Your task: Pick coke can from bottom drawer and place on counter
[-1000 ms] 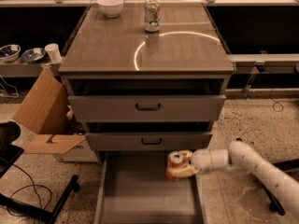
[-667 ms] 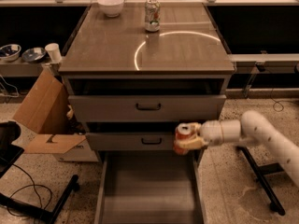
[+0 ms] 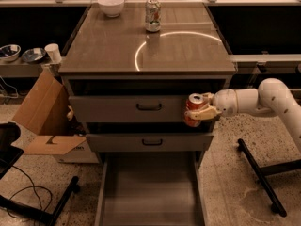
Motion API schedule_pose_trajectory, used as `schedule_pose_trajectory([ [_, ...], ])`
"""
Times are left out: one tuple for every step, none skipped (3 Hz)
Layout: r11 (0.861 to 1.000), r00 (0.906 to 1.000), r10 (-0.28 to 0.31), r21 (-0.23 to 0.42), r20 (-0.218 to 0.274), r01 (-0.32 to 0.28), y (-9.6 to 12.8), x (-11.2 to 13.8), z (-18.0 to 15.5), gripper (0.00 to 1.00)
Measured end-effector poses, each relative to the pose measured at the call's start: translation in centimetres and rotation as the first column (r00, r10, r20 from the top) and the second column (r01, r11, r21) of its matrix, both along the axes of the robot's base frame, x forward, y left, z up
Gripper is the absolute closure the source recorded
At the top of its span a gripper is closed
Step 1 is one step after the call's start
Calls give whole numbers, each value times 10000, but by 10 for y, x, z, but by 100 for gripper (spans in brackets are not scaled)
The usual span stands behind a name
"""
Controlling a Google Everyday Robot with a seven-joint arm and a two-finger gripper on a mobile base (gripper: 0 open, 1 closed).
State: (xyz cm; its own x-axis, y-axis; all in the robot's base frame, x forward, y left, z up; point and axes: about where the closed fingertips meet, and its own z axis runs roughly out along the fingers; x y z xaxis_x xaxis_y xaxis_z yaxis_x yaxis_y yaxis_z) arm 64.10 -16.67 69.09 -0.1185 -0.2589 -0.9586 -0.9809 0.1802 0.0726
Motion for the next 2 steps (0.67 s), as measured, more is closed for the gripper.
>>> schedule_pose_trajectory([
  [10000, 10000, 62, 13, -47, -62, 3, -2, -3, 100],
  [9998, 9998, 156, 137, -94, -155, 17, -10, -11, 100],
])
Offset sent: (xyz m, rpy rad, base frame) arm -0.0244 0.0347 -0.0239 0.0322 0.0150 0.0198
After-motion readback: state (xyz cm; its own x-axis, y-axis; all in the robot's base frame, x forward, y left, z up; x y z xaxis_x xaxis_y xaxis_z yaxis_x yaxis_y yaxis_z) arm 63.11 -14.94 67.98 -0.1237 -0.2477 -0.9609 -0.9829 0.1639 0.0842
